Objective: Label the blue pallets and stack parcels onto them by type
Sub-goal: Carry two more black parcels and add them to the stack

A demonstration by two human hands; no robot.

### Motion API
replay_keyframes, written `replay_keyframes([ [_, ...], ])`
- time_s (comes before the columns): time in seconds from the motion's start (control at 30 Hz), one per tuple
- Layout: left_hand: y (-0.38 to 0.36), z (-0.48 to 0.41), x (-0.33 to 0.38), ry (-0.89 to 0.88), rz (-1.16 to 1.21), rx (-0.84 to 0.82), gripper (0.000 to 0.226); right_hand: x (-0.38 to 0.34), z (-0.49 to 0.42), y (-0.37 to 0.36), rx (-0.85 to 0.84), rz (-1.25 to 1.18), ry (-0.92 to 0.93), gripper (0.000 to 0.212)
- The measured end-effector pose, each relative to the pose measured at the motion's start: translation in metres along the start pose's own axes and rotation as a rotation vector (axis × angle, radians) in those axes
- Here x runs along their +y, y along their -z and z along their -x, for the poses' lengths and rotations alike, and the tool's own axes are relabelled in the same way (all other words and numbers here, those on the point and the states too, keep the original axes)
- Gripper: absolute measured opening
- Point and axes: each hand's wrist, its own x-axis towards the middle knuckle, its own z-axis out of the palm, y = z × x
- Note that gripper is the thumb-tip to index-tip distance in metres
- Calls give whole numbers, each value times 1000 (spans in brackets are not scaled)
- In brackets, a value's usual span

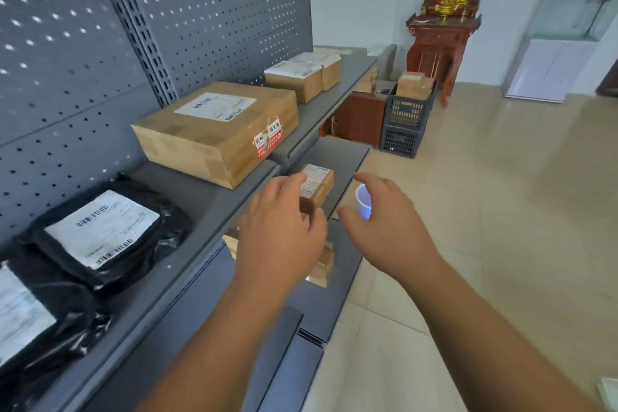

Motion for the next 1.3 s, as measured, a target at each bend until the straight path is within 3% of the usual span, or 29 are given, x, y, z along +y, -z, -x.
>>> replay_keyframes([
  [0.4,49,-32,-38,334,-90,311,50,-66,-78,-52,-214,-246,426,44],
  [0.8,89,36,-68,721,-335,506,51,-128,-63,-104,-553,-293,725,43],
  [1.0,123,66,-113,905,-484,457,54,-168,-40,-140,-587,-127,759,49],
  [1.17,133,76,-150,1040,-577,250,67,-199,-29,-173,-560,104,781,55],
  [1.3,134,79,-172,1147,-486,119,79,-215,-24,-201,-570,258,760,68],
])
